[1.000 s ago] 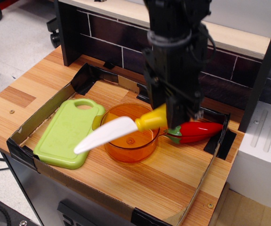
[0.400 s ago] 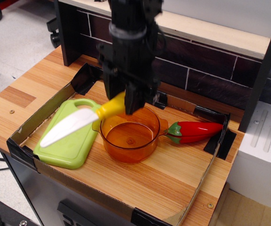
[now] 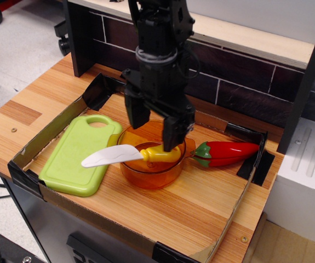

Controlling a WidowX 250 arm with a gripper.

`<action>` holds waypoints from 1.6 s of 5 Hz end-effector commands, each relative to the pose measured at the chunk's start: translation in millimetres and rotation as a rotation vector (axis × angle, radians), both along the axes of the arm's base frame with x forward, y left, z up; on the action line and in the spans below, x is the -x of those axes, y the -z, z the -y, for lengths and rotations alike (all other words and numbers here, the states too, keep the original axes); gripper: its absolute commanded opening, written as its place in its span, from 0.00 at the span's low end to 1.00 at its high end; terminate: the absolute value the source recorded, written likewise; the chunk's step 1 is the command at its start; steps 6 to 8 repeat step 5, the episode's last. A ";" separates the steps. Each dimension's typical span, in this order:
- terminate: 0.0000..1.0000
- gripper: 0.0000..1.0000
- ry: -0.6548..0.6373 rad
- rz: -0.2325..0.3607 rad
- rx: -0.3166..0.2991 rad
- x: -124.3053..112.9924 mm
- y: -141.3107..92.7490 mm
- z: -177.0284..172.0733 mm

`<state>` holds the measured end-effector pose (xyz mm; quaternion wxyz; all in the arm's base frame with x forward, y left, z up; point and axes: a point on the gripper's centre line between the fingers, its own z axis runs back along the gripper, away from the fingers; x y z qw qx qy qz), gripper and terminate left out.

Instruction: Put knife in pot

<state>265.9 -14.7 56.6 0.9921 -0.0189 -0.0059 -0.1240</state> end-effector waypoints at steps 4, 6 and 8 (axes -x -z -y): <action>0.00 1.00 -0.136 0.234 0.130 9.2 -102.7 -7.0; 1.00 1.00 -0.136 0.234 0.130 9.2 -102.7 -7.0; 1.00 1.00 -0.136 0.234 0.130 9.2 -102.7 -7.0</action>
